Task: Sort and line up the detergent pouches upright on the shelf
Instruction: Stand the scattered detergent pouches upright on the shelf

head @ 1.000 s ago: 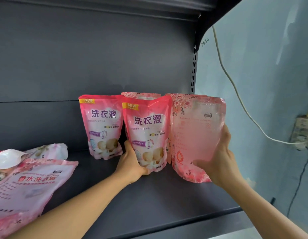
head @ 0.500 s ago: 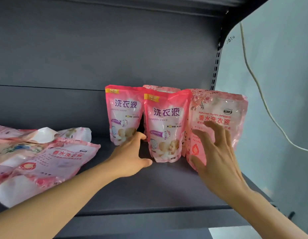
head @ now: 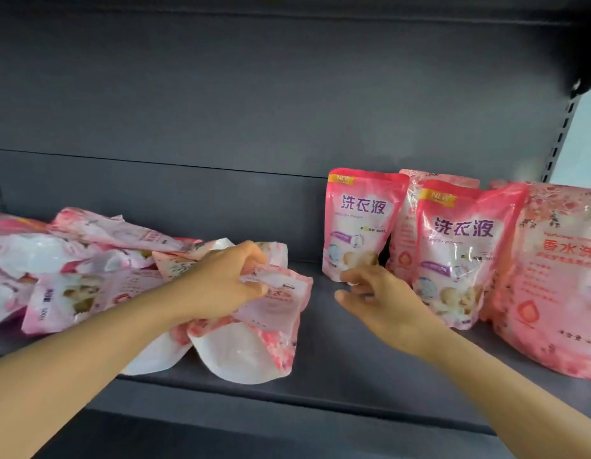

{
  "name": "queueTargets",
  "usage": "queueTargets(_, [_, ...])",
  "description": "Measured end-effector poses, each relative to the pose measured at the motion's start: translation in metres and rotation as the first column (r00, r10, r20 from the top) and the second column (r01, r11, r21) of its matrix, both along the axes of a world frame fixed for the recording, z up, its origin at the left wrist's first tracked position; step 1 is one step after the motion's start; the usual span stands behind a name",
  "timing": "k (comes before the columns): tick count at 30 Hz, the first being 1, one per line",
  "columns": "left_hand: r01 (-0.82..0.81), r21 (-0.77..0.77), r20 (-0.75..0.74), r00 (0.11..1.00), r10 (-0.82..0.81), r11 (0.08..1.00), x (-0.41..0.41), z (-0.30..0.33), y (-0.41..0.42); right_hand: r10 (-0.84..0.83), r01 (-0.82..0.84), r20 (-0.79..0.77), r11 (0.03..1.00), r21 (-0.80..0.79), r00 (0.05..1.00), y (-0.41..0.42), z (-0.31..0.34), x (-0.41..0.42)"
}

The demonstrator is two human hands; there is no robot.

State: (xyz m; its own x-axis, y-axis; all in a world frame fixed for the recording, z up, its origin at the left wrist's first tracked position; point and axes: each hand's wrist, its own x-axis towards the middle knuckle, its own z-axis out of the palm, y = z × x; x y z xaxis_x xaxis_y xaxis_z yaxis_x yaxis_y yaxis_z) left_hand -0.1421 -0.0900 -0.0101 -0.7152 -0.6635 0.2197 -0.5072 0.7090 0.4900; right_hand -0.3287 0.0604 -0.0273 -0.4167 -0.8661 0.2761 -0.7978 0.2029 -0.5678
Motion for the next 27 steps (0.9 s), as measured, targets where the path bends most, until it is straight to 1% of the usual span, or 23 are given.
queueTargets(1, [-0.005, -0.009, 0.011, 1.0, 0.005, 1.0, 0.009, 0.001, -0.01, -0.016, 0.012, 0.119, 0.999, 0.032, 0.993, -0.013, -0.001, 0.008])
queueTargets(3, [-0.012, -0.014, 0.022, 1.0, 0.012, 1.0, 0.024, 0.003, -0.029, -0.087, 0.061, 0.324, 0.994, 0.089, 0.942, -0.036, -0.005, 0.02])
queueTargets(6, [-0.007, 0.001, 0.051, 0.999, 0.006, 1.0, 0.044, 0.005, -0.054, -0.194, 0.152, 0.503, 0.981, 0.124, 0.842, -0.072, -0.018, 0.022])
queueTargets(7, [-0.003, 0.003, 0.067, 0.998, 0.003, 1.0, 0.05, 0.004, -0.062, -0.213, 0.183, 0.567, 0.977, 0.11, 0.796, -0.082, -0.021, 0.022])
queueTargets(9, [0.006, 0.014, 0.105, 0.994, -0.008, 1.0, 0.06, 0.003, -0.076, -0.23, 0.268, 0.714, 0.962, 0.061, 0.662, -0.098, -0.025, 0.02])
queueTargets(10, [0.008, 0.022, 0.126, 0.992, -0.01, 1.0, 0.064, 0.001, -0.082, -0.227, 0.308, 0.76, 0.951, 0.037, 0.609, -0.104, -0.024, 0.022])
queueTargets(12, [0.014, 0.035, 0.164, 0.986, -0.02, 0.999, 0.069, -0.001, -0.09, -0.248, 0.368, 0.809, 0.929, 0.043, 0.533, -0.111, -0.02, 0.024])
queueTargets(14, [0.019, 0.039, 0.205, 0.978, -0.026, 0.999, 0.072, -0.003, -0.095, -0.269, 0.376, 0.846, 0.922, 0.089, 0.46, -0.116, -0.015, 0.027])
queueTargets(17, [0.006, 0.028, 0.223, 0.975, -0.012, 1.0, 0.072, -0.005, -0.104, -0.307, 0.358, 0.864, 0.919, 0.161, 0.398, -0.116, -0.008, 0.032])
queueTargets(20, [-0.051, -0.029, 0.24, 0.969, 0.057, 0.998, 0.068, -0.002, -0.116, -0.265, 0.357, 0.882, 0.926, 0.12, 0.389, -0.108, -0.004, 0.036])
queueTargets(22, [-0.087, -0.054, 0.256, 0.962, 0.098, 0.995, 0.064, -0.002, -0.126, -0.207, 0.388, 0.9, 0.921, 0.046, 0.384, -0.101, 0.002, 0.037])
queueTargets(24, [-0.102, -0.047, 0.26, 0.959, 0.111, 0.994, 0.059, -0.002, -0.134, -0.143, 0.435, 0.919, 0.9, -0.033, 0.366, -0.091, 0.016, 0.036])
queueTargets(27, [-0.1, -0.052, 0.233, 0.966, 0.109, 0.994, 0.046, -0.001, -0.14, -0.084, 0.49, 0.913, 0.862, -0.134, 0.398, -0.074, 0.044, 0.031])
